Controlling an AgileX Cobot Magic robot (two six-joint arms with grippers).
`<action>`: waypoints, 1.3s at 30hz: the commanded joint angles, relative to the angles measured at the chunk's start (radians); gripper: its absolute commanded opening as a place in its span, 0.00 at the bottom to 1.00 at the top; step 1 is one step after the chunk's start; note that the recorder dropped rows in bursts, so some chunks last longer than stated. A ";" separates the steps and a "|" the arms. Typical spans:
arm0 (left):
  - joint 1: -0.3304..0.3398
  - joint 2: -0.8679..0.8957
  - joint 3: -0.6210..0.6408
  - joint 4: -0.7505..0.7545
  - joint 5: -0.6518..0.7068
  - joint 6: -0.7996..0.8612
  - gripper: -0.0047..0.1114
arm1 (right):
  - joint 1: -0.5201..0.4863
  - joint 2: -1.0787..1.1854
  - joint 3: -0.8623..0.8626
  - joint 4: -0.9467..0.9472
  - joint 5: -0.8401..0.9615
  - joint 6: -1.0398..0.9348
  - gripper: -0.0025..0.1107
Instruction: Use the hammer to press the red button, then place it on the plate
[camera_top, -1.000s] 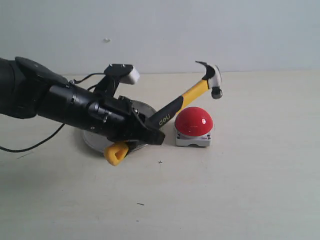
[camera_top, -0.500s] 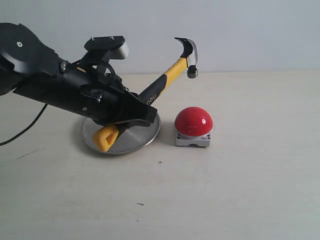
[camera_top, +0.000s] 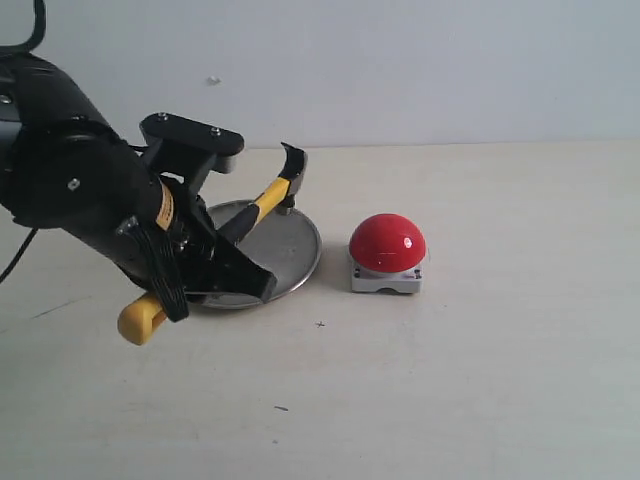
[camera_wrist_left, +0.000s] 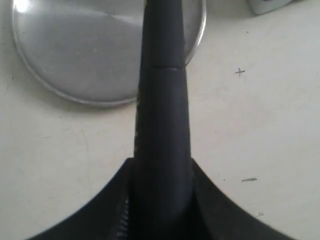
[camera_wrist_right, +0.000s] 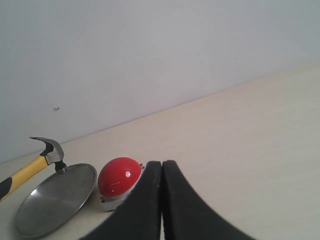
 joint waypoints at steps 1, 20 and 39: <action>-0.073 -0.028 -0.012 0.063 -0.136 -0.102 0.04 | 0.001 -0.005 0.003 -0.008 0.000 -0.009 0.02; -0.332 -0.005 0.036 0.672 -0.257 -0.984 0.04 | 0.001 -0.005 0.003 -0.008 0.000 -0.009 0.02; -0.320 -0.063 -0.076 0.706 -0.195 -0.904 0.04 | 0.001 -0.005 0.003 -0.008 0.000 -0.009 0.02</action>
